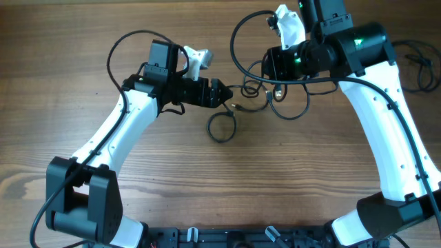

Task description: Untangle cables

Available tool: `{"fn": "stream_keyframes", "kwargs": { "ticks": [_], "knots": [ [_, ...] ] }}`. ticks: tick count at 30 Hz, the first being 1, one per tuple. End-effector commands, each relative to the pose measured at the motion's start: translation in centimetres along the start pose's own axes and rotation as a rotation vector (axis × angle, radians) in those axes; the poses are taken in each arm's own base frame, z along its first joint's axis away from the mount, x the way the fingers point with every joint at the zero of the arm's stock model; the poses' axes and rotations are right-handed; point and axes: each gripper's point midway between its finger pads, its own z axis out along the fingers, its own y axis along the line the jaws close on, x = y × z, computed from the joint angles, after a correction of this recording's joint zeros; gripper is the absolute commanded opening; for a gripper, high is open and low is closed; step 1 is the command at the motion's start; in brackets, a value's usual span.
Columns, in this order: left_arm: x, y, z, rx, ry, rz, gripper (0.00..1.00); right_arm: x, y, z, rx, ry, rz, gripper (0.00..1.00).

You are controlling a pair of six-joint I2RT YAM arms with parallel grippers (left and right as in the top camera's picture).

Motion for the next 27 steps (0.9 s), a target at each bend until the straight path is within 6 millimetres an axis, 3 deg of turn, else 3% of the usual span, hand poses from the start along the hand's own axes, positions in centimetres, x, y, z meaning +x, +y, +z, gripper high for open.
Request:
{"fn": "stream_keyframes", "kwargs": {
  "ticks": [1,6,8,9,12,14,17,18,20,22,24,26,27],
  "knots": [
    [-1.0,0.2,1.0,0.027,-0.033,0.177,0.68,-0.1,0.5,-0.7,-0.022,-0.015,-0.022,0.04],
    [-1.0,1.3,4.5,0.036,-0.024,0.208,0.64,-0.1,0.7,-0.7,-0.029,-0.014,-0.015,0.04],
    [-0.7,1.5,4.8,0.037,-0.013,0.203,0.62,-0.1,0.7,-0.7,-0.029,-0.015,-0.015,0.04],
    [-0.8,1.4,4.9,0.038,-0.018,0.207,0.53,-0.1,0.7,-0.7,-0.029,-0.015,-0.016,0.04],
    [-1.7,1.3,4.8,0.041,-0.052,0.227,0.09,-0.1,0.6,-0.7,-0.028,-0.015,-0.003,0.04],
    [-2.8,1.8,4.0,0.015,-0.086,0.172,0.04,-0.2,0.1,-0.7,0.001,-0.018,0.007,0.04],
    [-6.1,4.0,-0.8,-0.04,-0.213,-0.093,0.04,-0.3,-3.1,0.2,0.171,-0.013,0.073,0.04],
    [-7.3,4.1,-3.6,-0.028,-0.276,-0.186,0.04,-0.3,-4.0,1.1,0.203,0.007,0.096,0.04],
    [-8.6,2.5,-7.9,0.058,-0.345,-0.215,0.04,-0.1,-4.9,3.3,0.214,0.059,0.11,0.04],
    [-9.0,0.2,-12.2,0.121,-0.401,-0.199,0.04,0.1,-5.8,5.6,0.226,0.105,0.126,0.04],
    [-8.6,-0.5,-15.0,0.093,-0.442,-0.207,0.04,-0.1,-8.5,7.7,0.289,0.121,0.206,0.04],
    [-7.9,0.4,-17.5,0.019,-0.486,-0.254,0.04,-0.6,-11.7,8.8,0.313,0.112,0.282,0.04],
    [-7.5,1.8,-18.5,-0.049,-0.507,-0.297,0.04,-0.6,-13.0,8.8,0.32,0.111,0.308,0.04]
  ]
}}
